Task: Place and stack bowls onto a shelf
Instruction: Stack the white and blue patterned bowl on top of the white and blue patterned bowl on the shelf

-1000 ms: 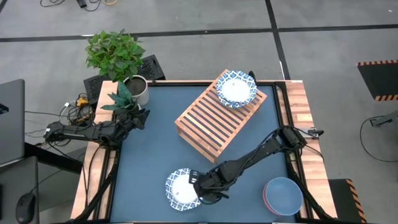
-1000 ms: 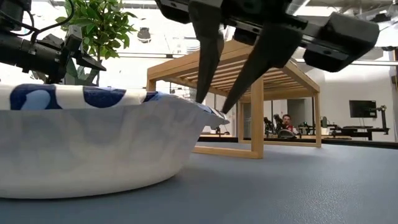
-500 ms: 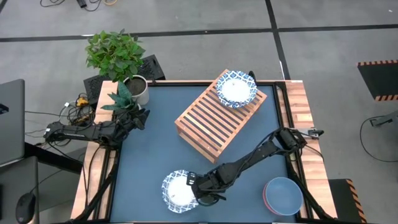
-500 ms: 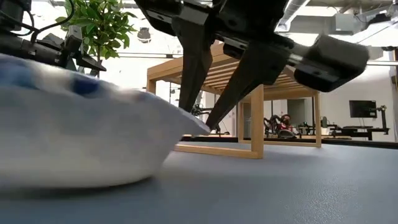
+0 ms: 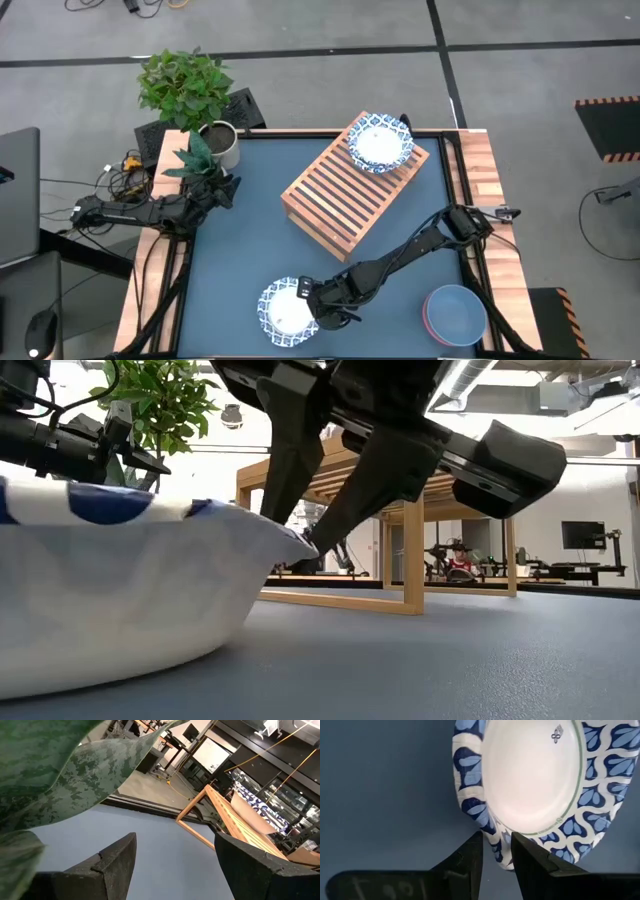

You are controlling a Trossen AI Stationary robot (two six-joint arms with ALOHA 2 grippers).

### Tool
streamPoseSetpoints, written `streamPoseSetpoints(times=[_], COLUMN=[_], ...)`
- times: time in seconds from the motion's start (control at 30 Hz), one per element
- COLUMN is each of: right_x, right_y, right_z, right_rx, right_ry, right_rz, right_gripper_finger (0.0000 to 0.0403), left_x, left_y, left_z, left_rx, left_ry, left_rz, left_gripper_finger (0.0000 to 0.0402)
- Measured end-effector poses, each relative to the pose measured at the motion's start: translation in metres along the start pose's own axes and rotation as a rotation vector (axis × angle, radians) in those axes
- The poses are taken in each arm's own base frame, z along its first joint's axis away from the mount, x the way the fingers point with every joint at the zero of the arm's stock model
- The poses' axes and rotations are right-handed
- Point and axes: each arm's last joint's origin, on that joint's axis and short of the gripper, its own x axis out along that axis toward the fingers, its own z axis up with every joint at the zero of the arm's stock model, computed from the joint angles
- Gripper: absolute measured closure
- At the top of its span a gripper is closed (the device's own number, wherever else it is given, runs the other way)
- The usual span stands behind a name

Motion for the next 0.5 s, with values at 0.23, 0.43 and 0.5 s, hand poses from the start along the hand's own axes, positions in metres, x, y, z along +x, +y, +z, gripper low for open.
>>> streamPoseSetpoints(times=[0.23,0.43,0.5], right_x=[0.0,-0.0001,-0.0001], right_y=[-0.0005,-0.0004,-0.0005], right_z=[0.0003,0.0002,0.0002], right_rx=[0.0,0.031,0.052], right_ry=[-0.003,-0.002,0.001], right_rz=[-0.005,-0.003,-0.006], right_gripper_finger=[0.0327,0.0386,0.0386], left_x=[0.0,0.0,0.0], left_y=[0.0,0.0,0.0], left_z=[0.0,0.0,0.0], left_rx=[0.0,-0.001,-0.003], left_ry=[0.0,0.0,0.0], left_rz=[0.0,0.0,0.0], left_gripper_finger=[0.0148,0.0148,0.0148])
